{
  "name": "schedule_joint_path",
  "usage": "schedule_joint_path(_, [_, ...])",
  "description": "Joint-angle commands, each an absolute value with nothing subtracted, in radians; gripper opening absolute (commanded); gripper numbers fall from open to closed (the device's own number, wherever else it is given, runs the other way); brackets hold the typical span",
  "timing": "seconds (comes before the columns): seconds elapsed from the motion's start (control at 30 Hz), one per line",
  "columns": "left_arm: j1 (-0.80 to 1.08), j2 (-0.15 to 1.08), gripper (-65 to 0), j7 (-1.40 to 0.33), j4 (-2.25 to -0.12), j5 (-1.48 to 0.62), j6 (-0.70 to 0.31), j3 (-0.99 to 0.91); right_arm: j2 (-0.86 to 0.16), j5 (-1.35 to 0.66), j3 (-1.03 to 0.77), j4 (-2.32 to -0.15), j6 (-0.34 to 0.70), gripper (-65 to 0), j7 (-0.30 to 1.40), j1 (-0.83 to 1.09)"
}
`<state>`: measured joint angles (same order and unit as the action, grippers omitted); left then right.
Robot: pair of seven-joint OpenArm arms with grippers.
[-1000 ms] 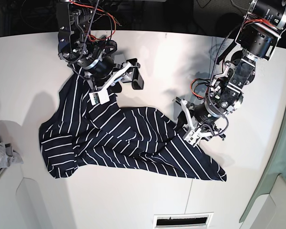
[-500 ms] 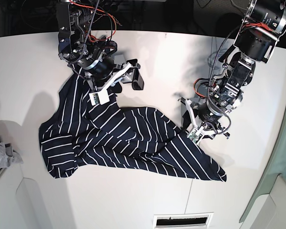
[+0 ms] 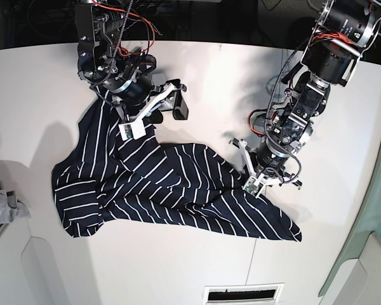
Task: Layout the t-shirt on the table in an organized manner, then fold the t-shirt properly
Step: 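Move the left gripper to the shirt's middle and grasp the fabric, then pull the shirt apart with both grippers to spread it lengthwise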
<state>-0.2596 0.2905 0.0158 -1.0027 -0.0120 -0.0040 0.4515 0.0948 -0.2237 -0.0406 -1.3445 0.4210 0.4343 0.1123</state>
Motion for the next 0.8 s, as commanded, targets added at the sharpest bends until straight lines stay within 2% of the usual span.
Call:
schedule_joint_path(0.0, [-0.296,0.309,-65.0,0.040,-1.022,-0.010,0.027,0.447,0.094,-0.192,-0.040,-1.345,0.407,-37.6,0.472,0.114])
schedule_joint_path(0.1, [-0.302,0.351,-65.0,0.031,-1.070,-0.011,0.041,0.447,0.094,-0.171,-0.040,-1.345,0.407,-61.9,0.498,0.116])
schedule_joint_path(0.13, [-0.302,0.368,-65.0,0.016,-1.097,-0.014,0.041,0.447,0.093,-0.172,-0.040,-1.348,0.407,-65.0,0.519,0.118])
schedule_joint_path(0.2, [-0.302,0.403,-65.0,-0.029,-1.160,-0.023,0.048,0.446,0.081,-0.180,-0.040,-1.361,0.410,-65.0,0.573,0.126])
schedule_joint_path(0.37, [-0.302,0.507,-65.0,-0.143,-1.378,-0.022,0.166,0.443,-0.010,-0.202,-0.040,-1.452,0.434,-65.0,0.606,0.193])
schedule_joint_path(0.6, [-0.302,0.656,-65.0,-0.356,-1.725,0.036,0.173,0.442,-0.205,-0.202,-0.062,-1.574,0.432,-65.0,0.592,0.295])
schedule_joint_path(0.7, [-0.302,0.683,-65.0,-0.439,-1.883,0.050,0.172,0.408,-0.258,-0.202,-0.105,-1.576,0.432,-65.0,0.579,0.295])
schedule_joint_path(0.77, [-0.304,0.684,-65.0,-0.433,-1.927,0.047,0.171,0.368,-0.273,-0.207,-0.145,-1.576,0.429,-65.0,0.579,0.291])
